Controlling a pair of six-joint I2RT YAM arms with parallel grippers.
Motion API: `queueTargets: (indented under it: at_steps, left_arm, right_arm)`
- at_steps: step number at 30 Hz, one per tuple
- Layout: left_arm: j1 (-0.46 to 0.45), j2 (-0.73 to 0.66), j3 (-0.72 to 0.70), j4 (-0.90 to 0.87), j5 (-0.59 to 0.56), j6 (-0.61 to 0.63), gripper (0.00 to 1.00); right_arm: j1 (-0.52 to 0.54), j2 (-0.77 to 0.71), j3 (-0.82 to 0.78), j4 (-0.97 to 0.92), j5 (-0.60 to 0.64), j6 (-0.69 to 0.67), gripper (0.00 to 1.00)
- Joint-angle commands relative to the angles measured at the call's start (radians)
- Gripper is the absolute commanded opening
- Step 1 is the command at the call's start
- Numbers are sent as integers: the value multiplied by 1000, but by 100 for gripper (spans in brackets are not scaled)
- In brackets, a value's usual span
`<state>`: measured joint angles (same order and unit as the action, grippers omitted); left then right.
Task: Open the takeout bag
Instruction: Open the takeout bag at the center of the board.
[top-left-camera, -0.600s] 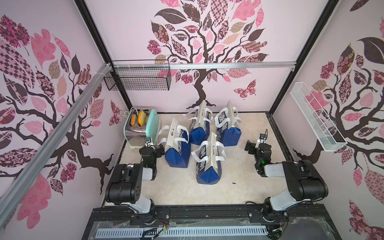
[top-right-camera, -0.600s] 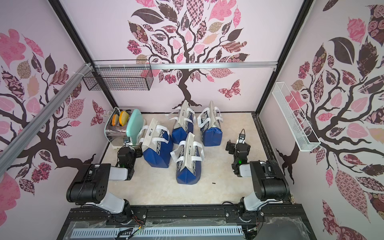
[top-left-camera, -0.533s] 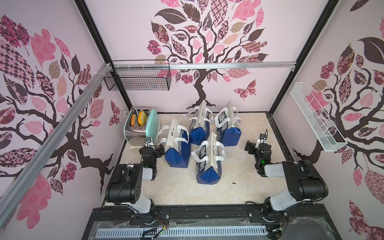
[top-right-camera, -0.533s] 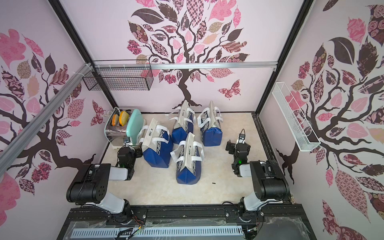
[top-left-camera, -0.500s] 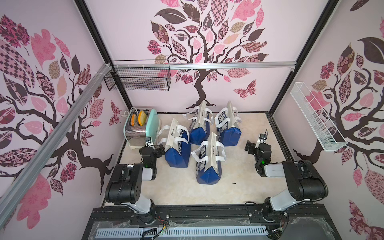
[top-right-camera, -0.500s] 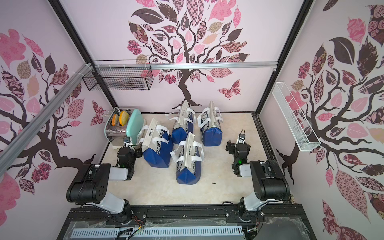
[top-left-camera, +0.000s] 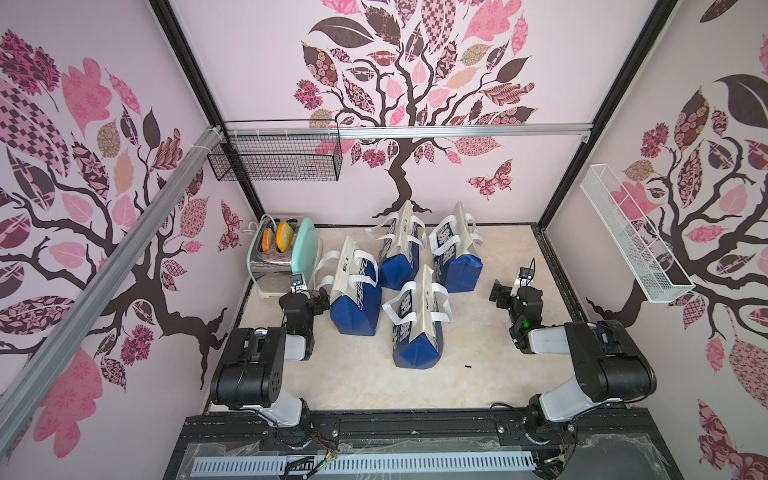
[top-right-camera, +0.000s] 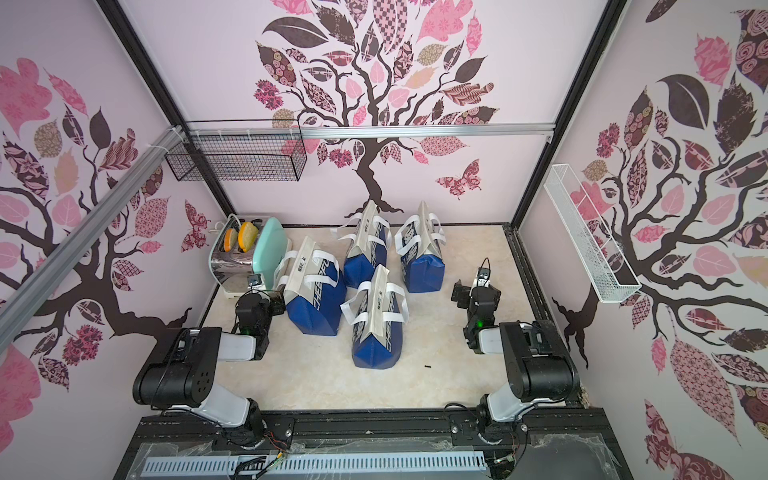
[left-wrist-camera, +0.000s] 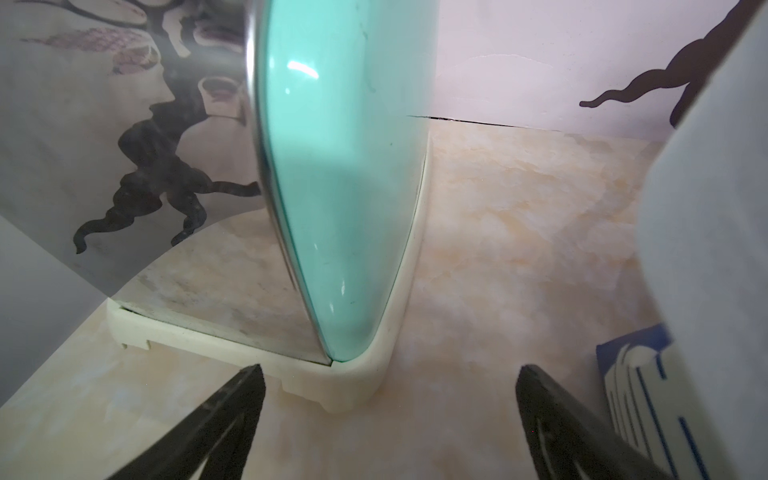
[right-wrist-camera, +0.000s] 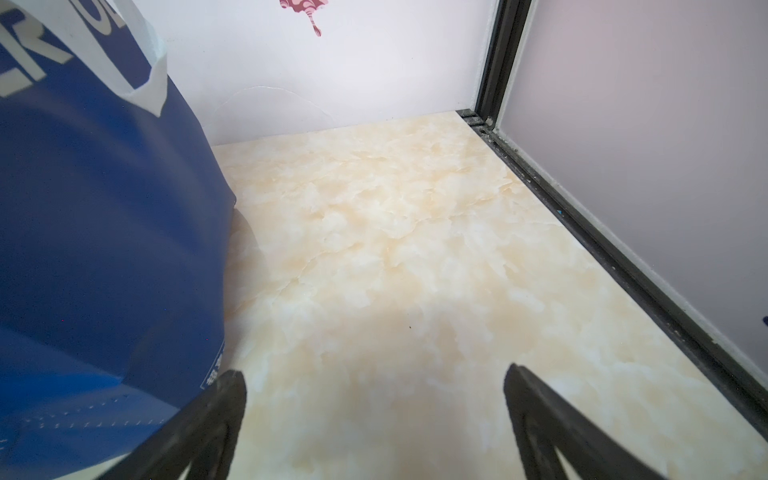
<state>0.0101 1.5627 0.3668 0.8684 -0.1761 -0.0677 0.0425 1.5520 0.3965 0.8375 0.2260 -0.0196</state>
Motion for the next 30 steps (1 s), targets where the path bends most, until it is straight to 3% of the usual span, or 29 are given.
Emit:
queueTargets:
  at_steps: [1, 6, 9, 10, 12, 15, 19, 22, 24, 30]
  left_arm:
    - [-6, -6, 17, 1, -4, 17, 98]
    - [-4, -4, 21, -5, -4, 16, 98]
    - [-10, -65, -10, 22, -14, 26, 98]
    - [-16, -117, -11, -25, -36, 23, 98]
    - [-16, -247, 15, -233, -47, 5, 98]
    - [-16, -444, 6, -447, -50, -31, 98]
    - [-36, -752, -9, -772, -85, -190, 97]
    - [-128, -961, 22, -1003, -197, -280, 96]
    - [-142, -1068, 46, -1132, -230, -377, 95]
    - [-146, -1253, 124, -1400, -12, -519, 90]
  right_arm:
    - [-2, -1, 16, -3, -10, 4, 99]
    - [-2, -7, 13, -8, -11, 3, 99]
    - [16, -71, 26, -69, 69, 4, 99]
    - [37, -114, 45, -129, 149, -1, 99]
    - [47, -221, 98, -307, 190, 44, 99]
    - [26, -339, 256, -717, 263, 310, 100]
    - [-20, -418, 460, -1077, -27, 374, 100]
    - [-19, -500, 500, -1132, -212, 373, 100]
    - [-7, -560, 517, -1136, -289, 361, 100]
    - [83, -573, 728, -1228, -431, 270, 99]
